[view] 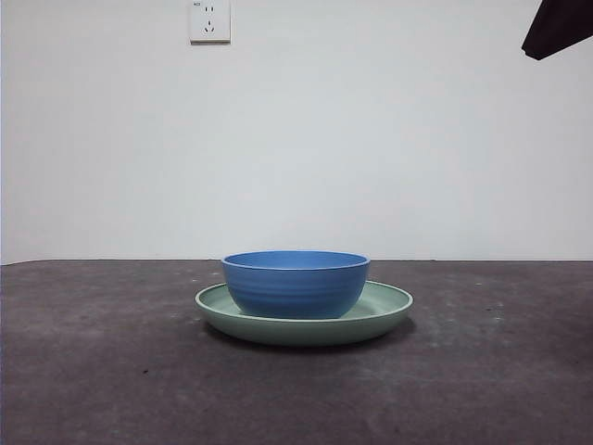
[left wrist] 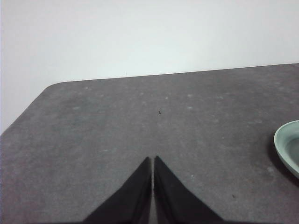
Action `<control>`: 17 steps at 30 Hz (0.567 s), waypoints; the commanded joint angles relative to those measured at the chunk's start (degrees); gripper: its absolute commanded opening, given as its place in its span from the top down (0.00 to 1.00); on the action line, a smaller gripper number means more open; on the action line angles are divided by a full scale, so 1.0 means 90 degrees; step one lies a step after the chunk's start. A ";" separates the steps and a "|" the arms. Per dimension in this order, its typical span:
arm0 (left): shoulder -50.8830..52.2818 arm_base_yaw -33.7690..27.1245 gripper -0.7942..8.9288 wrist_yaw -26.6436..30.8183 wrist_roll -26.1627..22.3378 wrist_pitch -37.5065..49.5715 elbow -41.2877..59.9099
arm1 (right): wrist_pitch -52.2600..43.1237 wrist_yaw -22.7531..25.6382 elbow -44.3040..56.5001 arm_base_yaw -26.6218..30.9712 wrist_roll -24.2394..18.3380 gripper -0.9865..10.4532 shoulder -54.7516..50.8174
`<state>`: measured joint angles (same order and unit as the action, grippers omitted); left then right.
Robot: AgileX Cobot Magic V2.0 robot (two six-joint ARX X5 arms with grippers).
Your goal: Pick up the blue bowl, put it on the green plate, put it on desk
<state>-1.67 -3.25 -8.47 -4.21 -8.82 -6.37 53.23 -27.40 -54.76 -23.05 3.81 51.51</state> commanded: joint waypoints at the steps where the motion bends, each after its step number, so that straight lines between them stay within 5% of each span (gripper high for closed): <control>1: 0.0146 -0.0019 0.91 0.0022 0.0100 0.0078 0.0163 | -0.0058 -0.0022 -0.0095 -0.0039 -0.0073 0.91 0.0049; 17: 0.0168 -0.0017 0.91 0.0019 0.0260 -0.0165 0.0634 | -0.0058 -0.0022 -0.0095 -0.0039 -0.0073 0.91 0.0049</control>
<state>-0.27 -3.25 -8.36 -2.13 -9.91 -1.87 53.25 -27.40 -54.76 -23.05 3.81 51.51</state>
